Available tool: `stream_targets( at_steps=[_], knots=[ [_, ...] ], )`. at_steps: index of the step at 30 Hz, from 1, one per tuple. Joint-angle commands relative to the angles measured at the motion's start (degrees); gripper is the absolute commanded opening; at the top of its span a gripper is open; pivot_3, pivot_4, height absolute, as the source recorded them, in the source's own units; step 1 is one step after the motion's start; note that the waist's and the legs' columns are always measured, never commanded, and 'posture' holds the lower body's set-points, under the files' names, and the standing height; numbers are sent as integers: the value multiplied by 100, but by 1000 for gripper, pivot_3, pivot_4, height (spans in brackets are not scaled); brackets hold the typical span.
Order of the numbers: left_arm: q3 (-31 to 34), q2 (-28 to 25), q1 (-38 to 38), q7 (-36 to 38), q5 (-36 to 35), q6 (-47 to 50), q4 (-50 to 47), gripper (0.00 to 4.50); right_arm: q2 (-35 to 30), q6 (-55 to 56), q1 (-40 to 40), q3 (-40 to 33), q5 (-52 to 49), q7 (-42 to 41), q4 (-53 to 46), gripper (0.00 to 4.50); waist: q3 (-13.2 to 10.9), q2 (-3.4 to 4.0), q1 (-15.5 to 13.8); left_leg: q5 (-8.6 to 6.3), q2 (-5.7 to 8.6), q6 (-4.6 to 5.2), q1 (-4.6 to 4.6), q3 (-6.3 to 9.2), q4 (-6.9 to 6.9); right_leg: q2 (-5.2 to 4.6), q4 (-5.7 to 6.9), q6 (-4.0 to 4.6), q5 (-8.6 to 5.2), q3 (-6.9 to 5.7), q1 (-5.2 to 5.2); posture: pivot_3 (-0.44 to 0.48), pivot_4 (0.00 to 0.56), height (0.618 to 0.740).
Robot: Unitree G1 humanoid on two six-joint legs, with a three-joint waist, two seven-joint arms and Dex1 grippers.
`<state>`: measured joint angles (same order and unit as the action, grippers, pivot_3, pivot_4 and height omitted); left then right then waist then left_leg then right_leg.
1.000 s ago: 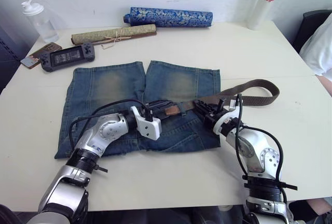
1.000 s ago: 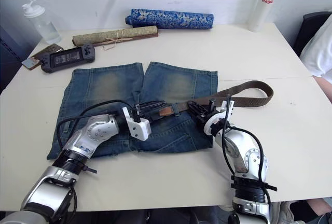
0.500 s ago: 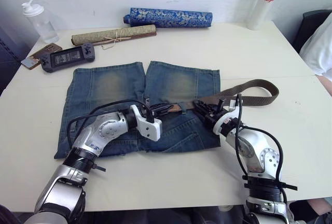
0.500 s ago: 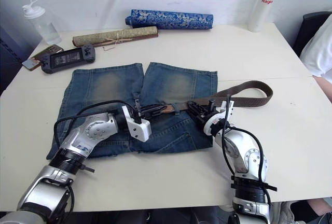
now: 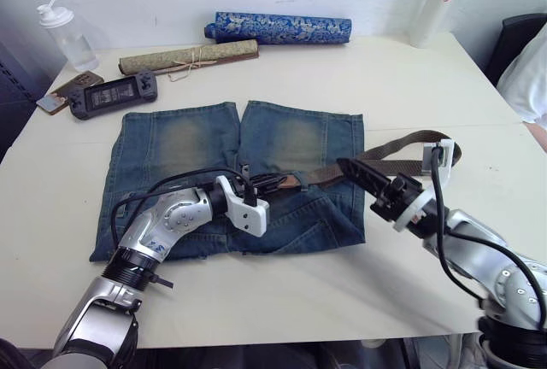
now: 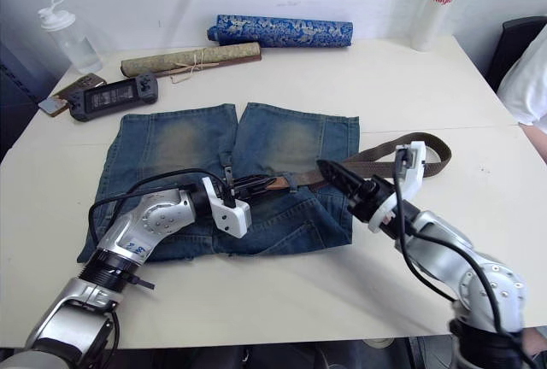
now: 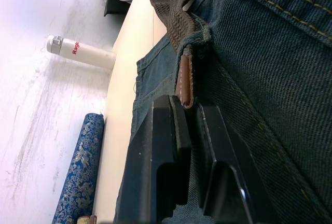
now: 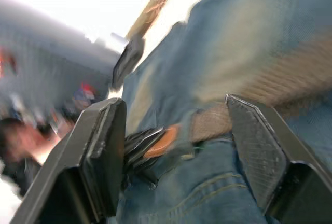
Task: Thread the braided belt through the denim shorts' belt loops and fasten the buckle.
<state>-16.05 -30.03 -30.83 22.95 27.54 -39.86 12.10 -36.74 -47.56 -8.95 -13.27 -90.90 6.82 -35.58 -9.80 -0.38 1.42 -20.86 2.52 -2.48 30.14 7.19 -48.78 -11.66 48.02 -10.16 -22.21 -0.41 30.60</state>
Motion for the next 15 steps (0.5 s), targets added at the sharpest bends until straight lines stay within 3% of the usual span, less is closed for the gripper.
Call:
stream_targets(
  at_steps=[1, 2, 11, 15],
  knots=[
    [-138, -11, 134, 100, -30, 28, -1, 0, -343, -69, 321, 420, 1142, -606, -582, 3042, 12, -21, 0, 0, -2, 1, -9, 6, 10, 3, -14, -2, 1, -8, -13, 0, 150, 637],
    [-140, -7, 132, 101, -39, 31, -6, 0, -440, -81, 413, 532, 1398, -683, -628, 2787, 14, -26, 1, 1, -3, 1, -11, 8, 13, 3, -16, -2, 1, -10, -17, 0, 150, 637],
    [-158, 24, 95, 61, -48, 11, -4, 0, -813, 17, 681, 1695, 3941, -1351, -370, 2787, 13, -24, -15, 2, 3, -2, -7, 5, 12, -6, -25, -13, 7, -5, -17, 0, 150, 637],
    [-161, 33, 93, 72, -53, 31, -48, 0, -648, -207, 601, 2009, 4487, -1321, -150, 2787, 15, -27, -19, 3, 3, -3, -7, 4, 11, -7, -26, -14, 8, -5, -18, 0, 150, 637]
  ],
)
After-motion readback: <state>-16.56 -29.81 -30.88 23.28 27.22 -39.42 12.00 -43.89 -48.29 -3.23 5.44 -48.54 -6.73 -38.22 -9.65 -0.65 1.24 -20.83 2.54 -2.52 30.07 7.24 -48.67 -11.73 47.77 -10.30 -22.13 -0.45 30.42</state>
